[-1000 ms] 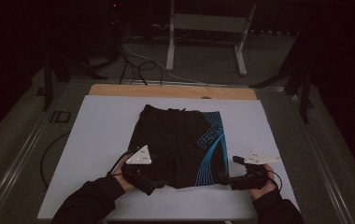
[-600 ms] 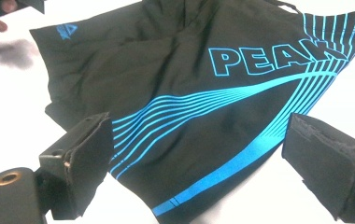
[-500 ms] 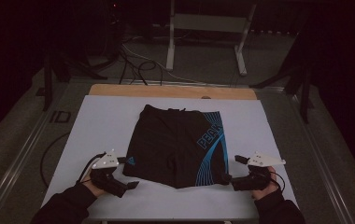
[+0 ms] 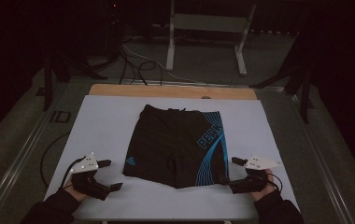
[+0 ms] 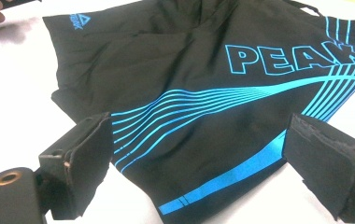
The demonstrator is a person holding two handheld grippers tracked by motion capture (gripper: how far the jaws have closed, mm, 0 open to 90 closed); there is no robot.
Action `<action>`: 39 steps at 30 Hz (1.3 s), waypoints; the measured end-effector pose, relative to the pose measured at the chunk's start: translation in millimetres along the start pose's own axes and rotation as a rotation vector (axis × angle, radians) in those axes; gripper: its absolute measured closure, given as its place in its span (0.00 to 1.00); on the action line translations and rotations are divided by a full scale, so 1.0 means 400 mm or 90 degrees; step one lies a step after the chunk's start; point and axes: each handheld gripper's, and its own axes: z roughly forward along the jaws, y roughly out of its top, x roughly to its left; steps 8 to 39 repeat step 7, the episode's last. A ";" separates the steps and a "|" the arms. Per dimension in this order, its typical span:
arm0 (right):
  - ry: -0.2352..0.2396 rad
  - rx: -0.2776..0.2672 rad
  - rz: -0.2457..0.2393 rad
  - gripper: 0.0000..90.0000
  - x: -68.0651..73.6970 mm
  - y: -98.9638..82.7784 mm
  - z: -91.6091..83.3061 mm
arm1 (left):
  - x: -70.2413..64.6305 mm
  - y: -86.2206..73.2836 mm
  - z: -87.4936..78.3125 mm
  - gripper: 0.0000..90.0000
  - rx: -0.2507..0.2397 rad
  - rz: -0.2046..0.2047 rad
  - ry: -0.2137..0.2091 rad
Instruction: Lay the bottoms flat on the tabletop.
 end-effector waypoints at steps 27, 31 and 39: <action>-0.003 0.002 -0.005 0.10 0.000 -0.001 0.001 | 0.000 0.005 -0.001 0.00 -0.014 -0.003 0.001; -0.003 0.002 -0.005 0.10 0.000 -0.001 0.001 | 0.000 0.005 -0.001 0.00 -0.014 -0.003 0.001; -0.003 0.002 -0.005 0.10 0.000 -0.001 0.001 | 0.000 0.005 -0.001 0.00 -0.014 -0.003 0.001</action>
